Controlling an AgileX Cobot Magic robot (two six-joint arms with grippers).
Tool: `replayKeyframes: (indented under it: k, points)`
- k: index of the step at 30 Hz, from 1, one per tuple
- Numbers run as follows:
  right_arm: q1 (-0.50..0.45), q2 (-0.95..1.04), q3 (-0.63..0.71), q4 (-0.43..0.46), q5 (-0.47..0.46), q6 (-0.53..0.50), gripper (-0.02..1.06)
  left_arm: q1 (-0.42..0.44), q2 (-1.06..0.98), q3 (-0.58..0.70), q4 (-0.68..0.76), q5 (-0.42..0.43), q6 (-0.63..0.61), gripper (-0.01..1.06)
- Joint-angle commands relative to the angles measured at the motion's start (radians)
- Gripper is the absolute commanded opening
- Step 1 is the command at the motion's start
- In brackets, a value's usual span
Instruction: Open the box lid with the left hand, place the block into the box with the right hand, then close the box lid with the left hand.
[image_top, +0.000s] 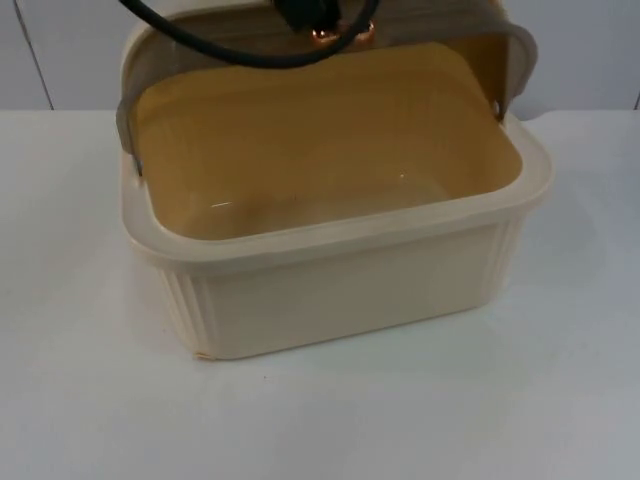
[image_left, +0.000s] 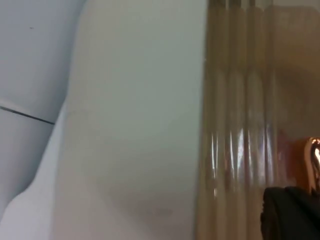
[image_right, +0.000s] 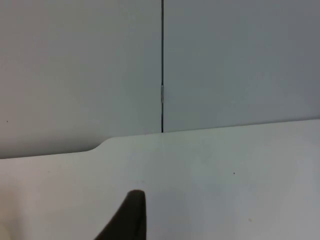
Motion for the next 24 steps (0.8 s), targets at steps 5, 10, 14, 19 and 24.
replayKeyframes:
  k: [5, 10, 14, 19, 24]
  points:
    - [-0.004, -0.005, 0.006, 0.020, -0.004, 0.000, 1.05, -0.004, -0.001, 0.092, -0.023, 0.006, -0.008, 0.00]
    - [-0.004, -0.005, 0.006, 0.020, 0.000, 0.000, 1.05, -0.044, -0.012, 0.182, 0.000, -0.105, -0.013, 0.00]
    - [-0.004, -0.005, 0.006, 0.020, 0.000, 0.000, 1.05, -0.092, -0.035, 0.261, 0.036, -0.209, -0.017, 0.00]
    - [-0.004, -0.005, 0.006, 0.020, 0.000, 0.000, 1.05, -0.141, -0.041, 0.348, 0.038, -0.313, -0.023, 0.00]
    - [-0.004, -0.005, 0.006, 0.020, -0.002, 0.000, 1.05, -0.199, -0.049, 0.449, 0.102, -0.441, -0.050, 0.00]
